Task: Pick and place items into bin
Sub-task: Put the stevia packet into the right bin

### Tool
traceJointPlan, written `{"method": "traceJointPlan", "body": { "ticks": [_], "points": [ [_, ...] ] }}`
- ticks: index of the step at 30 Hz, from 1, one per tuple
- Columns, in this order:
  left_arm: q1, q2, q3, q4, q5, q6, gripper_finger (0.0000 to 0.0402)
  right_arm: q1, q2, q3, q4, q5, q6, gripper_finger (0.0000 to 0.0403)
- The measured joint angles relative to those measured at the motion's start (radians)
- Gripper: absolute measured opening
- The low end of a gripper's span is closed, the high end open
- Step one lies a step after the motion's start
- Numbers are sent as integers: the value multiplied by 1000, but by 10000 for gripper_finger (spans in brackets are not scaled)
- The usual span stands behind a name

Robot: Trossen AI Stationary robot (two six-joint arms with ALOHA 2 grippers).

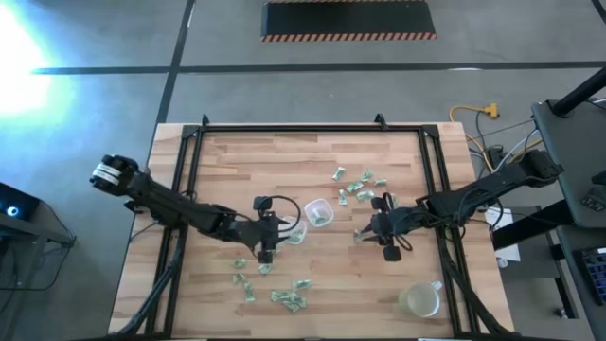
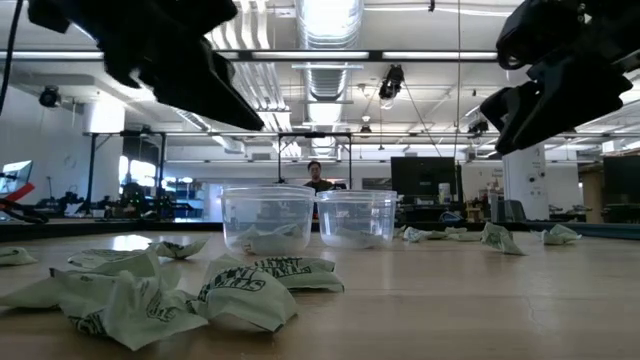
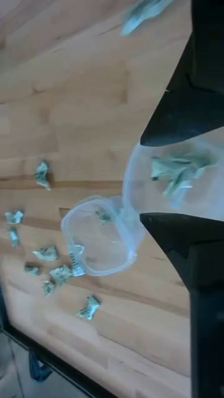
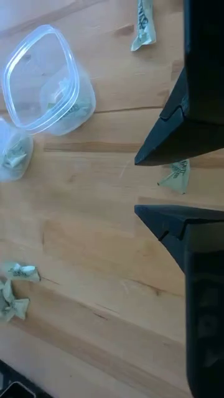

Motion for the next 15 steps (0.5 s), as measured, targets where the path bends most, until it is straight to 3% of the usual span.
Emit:
{"method": "traceJointPlan", "body": {
  "ticks": [7, 15],
  "points": [
    [-73, -89, 0, -123, -17, -86, 169, -2, 93, -4, 15, 5, 27, 117],
    [-156, -138, -1, -223, -140, -158, 169, -56, 228, 60, -15, 12, 21, 118]
  ]
}}
